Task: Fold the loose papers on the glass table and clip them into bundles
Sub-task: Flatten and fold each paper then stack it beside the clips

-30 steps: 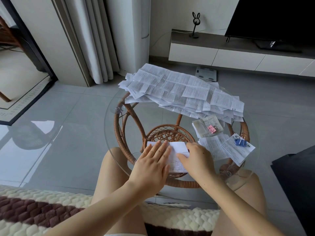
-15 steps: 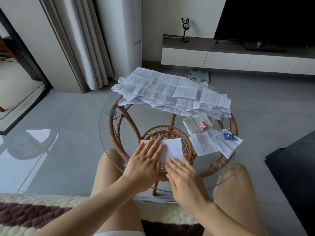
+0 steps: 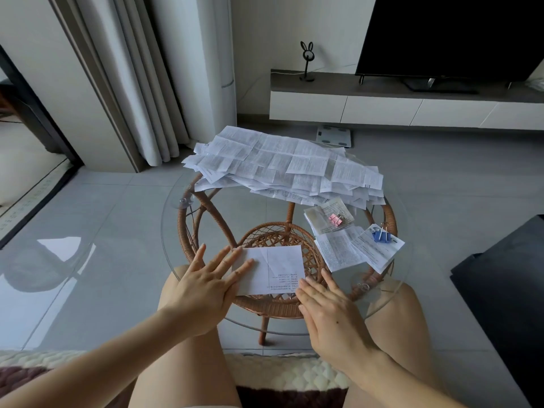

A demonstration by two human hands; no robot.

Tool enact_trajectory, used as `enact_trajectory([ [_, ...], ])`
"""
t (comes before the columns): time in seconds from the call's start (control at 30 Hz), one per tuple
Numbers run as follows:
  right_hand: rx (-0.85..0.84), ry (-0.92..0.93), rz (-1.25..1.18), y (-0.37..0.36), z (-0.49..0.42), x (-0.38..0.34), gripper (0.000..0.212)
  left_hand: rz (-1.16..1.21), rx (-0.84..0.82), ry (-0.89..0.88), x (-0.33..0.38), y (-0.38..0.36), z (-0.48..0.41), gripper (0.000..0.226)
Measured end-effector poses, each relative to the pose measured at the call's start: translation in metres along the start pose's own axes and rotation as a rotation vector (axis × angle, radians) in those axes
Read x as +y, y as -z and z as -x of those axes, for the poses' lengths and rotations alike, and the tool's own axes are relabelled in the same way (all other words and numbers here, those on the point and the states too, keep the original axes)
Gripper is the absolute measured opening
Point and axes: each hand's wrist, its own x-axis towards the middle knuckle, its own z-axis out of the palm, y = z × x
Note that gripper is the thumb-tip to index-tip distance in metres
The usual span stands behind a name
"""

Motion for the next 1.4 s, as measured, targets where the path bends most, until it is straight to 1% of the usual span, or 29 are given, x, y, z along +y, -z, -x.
enact_trajectory([
  [0.07, -0.005, -0.011, 0.033, 0.002, 0.003, 0.001, 0.062, -0.017, -0.003, -0.009, -0.001, 0.000, 0.001, 0.049],
  [0.13, 0.007, -0.019, 0.086, 0.004, 0.005, -0.002, 0.049, -0.021, 0.000, -0.020, -0.003, 0.000, 0.001, 0.049],
  [0.2, 0.017, -0.053, 0.115, 0.007, -0.001, -0.006, 0.044, -0.015, -0.003, -0.049, -0.003, 0.004, -0.003, 0.051],
  [0.3, -0.030, -0.074, 0.099, 0.007, -0.019, -0.009, 0.051, 0.003, 0.022, -0.098, -0.004, 0.010, -0.008, 0.054],
  [0.4, -0.118, 0.041, 0.112, 0.000, -0.020, -0.005, 0.061, -0.032, 0.118, -0.156, -0.009, 0.016, -0.013, 0.037],
  [0.47, -0.132, 0.097, 0.105, 0.000, -0.013, -0.005, 0.063, 0.055, 0.130, -0.141, 0.000, 0.024, -0.014, 0.048],
  [0.5, -0.124, 0.118, 0.095, 0.001, -0.009, -0.007, 0.063, 0.117, 0.155, -0.150, 0.009, 0.028, -0.011, 0.042],
  [0.53, -0.119, 0.140, 0.083, 0.004, -0.005, -0.009, 0.063, 0.188, 0.158, -0.166, 0.020, 0.032, -0.007, 0.033],
  [0.57, -0.125, 0.163, 0.075, 0.006, -0.002, -0.011, 0.062, 0.265, 0.121, -0.178, 0.031, 0.036, -0.002, 0.029],
  [0.63, -0.143, 0.224, 0.078, 0.008, 0.004, -0.014, 0.058, 0.371, 0.055, -0.163, 0.044, 0.037, 0.003, 0.038],
  [0.7, -0.113, 0.284, 0.048, 0.010, 0.006, -0.013, 0.051, 0.387, 0.027, -0.158, 0.043, 0.032, 0.009, 0.050],
  [0.77, -0.085, 0.293, -0.006, 0.012, 0.004, -0.006, 0.057, 0.415, -0.026, -0.209, 0.040, 0.026, 0.014, 0.053],
  [0.83, -0.097, 0.276, -0.007, 0.012, 0.000, 0.004, 0.065, 0.439, -0.009, -0.279, 0.039, 0.021, 0.020, 0.045],
  [0.9, -0.122, 0.271, -0.003, 0.012, -0.001, 0.009, 0.060, 0.439, 0.071, -0.312, 0.041, 0.016, 0.023, 0.038],
  [0.97, -0.115, 0.269, -0.027, 0.012, 0.000, 0.008, 0.045, 0.482, 0.180, -0.277, 0.041, 0.014, 0.025, 0.030],
  [1.03, -0.078, 0.245, -0.092, 0.013, 0.001, 0.005, 0.038, 0.579, 0.250, -0.191, 0.040, 0.014, 0.026, 0.033],
  [1.07, -0.054, 0.225, -0.124, 0.013, 0.002, 0.004, 0.033, 0.642, 0.262, -0.140, 0.040, 0.014, 0.027, 0.033],
  [1.13, 0.001, 0.172, -0.163, 0.012, 0.001, 0.002, 0.023, 0.762, 0.278, -0.029, 0.040, 0.013, 0.026, 0.025],
  [1.17, 0.028, 0.129, -0.182, 0.010, 0.000, 0.000, 0.022, 0.794, 0.288, 0.027, 0.039, 0.012, 0.024, 0.024],
  [1.27, 0.102, -0.030, -0.227, 0.002, -0.006, -0.006, 0.031, 0.749, 0.332, 0.189, 0.041, 0.007, 0.019, 0.037],
  [1.4, 0.151, -0.233, -0.307, -0.007, -0.018, -0.007, 0.039, 0.709, 0.392, 0.359, 0.047, 0.003, 0.017, 0.024],
])
